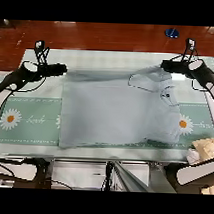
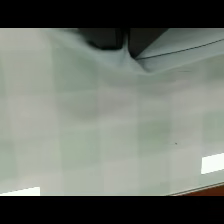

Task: Fold the shirts.

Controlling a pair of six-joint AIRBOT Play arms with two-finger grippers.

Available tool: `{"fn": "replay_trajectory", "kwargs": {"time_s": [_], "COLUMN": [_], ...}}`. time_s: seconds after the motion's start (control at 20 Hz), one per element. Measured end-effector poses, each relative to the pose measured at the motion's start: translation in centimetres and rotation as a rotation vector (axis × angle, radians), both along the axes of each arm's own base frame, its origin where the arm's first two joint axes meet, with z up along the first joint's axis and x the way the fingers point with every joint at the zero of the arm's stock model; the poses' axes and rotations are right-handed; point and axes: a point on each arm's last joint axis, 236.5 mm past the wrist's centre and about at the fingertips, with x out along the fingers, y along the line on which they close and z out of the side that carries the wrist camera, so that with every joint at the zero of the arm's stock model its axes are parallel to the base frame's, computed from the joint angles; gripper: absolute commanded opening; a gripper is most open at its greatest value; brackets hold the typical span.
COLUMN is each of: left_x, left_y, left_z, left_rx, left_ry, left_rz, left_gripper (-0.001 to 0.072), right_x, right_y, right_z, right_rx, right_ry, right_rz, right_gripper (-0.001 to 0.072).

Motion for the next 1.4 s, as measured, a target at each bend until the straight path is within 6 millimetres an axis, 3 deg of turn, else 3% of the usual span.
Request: {"fn": "replay_trajectory", "kwargs": {"time_s": [0.25, 0.5, 0.65, 0.8, 1.0, 1.15, 1.4], "left_x": [0.1, -0.6, -3.4, -6.9, -10.3, -11.5, -12.1], "left_y": [0.2, -0.5, -2.4, -4.2, -4.3, -3.9, -3.6], "left_z": [-1.1, 1.5, 2.0, 1.6, -0.1, -1.6, -3.0], "left_rx": [0.005, -0.007, -0.094, -0.167, -0.173, -0.164, -0.159], "left_ry": [0.011, 0.021, 0.138, 0.278, 0.417, 0.475, 0.517], "left_rz": [0.009, -0.086, -0.171, -0.252, -0.278, -0.275, -0.271], "left_gripper": [0.0021, 0.0021, 0.0021, 0.0021, 0.0021, 0.0021, 0.0022], "right_x": [0.1, -1.5, -4.3, -8.8, -13.5, -14.5, -14.3], "right_y": [-0.2, 0.2, 0.7, 0.8, -0.3, -1.1, -0.7], "right_z": [-0.9, 3.1, 4.8, 3.6, 1.0, -0.1, -1.8], "right_rx": [-0.003, -0.015, -0.005, -0.025, -0.086, -0.116, -0.091], "right_ry": [0.007, 0.009, 0.088, 0.273, 0.469, 0.506, 0.515], "right_rz": [-0.006, 0.055, 0.106, 0.164, 0.198, 0.193, 0.185], "right_gripper": [0.0023, 0.0023, 0.0023, 0.0023, 0.0023, 0.0023, 0.0023]}}
